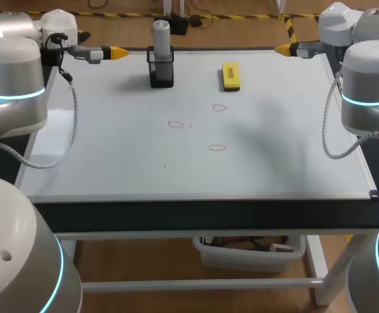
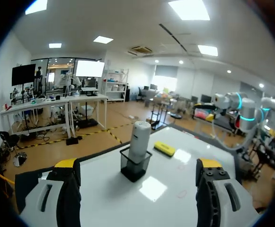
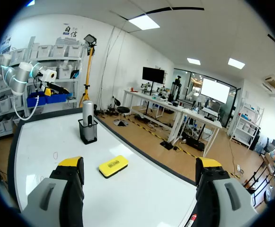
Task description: Pick up the inspection probe, press it on each red-marked spot on the whiteboard one by one, put down the probe, pick up the eraser, and wipe off all the red marks.
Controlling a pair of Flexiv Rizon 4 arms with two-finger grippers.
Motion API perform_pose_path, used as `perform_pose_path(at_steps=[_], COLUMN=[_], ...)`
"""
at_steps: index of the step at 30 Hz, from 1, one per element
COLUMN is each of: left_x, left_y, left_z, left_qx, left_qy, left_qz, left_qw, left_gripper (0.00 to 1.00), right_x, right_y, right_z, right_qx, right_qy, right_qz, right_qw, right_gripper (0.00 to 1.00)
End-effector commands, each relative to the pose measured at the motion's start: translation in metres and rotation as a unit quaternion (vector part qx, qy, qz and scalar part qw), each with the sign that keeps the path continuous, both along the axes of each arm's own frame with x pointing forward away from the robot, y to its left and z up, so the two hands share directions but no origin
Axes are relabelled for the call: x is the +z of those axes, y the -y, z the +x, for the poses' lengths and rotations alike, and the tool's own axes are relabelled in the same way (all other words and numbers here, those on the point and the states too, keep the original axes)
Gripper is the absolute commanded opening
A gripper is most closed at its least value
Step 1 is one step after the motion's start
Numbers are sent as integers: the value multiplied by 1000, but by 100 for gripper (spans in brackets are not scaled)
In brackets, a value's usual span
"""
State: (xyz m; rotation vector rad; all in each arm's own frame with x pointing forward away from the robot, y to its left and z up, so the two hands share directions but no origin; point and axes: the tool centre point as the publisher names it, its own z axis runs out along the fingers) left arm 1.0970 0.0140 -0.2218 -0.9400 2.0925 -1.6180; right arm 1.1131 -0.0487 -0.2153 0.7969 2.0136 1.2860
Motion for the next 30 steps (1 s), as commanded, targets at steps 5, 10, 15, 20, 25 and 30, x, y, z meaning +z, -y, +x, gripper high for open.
perform_pose_path(at_steps=[5, 10, 15, 20, 25, 30], left_x=[-14, -20, -24, -30, -32, -35], left_y=[0, 10, 23, 36, 52, 69], left_z=[21, 30, 39, 52, 64, 72], left_qx=[-116, -180, -221, -264, -284, -293], left_qy=[31, 43, 60, 71, 68, 74], left_qz=[-43, -81, -98, -106, -106, -110], left_qw=[992, 979, 968, 956, 951, 947], left_gripper=[100, 100, 100, 100, 100, 100], right_x=[-1, -1, -1, -1, -1, -1], right_y=[0, 0, 0, 0, 0, 0], right_z=[0, 0, 0, 0, 0, 0], right_qx=[1, 1, 1, 1, 1, 1], right_qy=[1, 1, 1, 1, 1, 1], right_qz=[1, 1, 1, 1, 1, 1], right_qw=[1000, 1000, 1000, 1000, 1000, 1000], right_gripper=[100, 100, 100, 100, 100, 100])
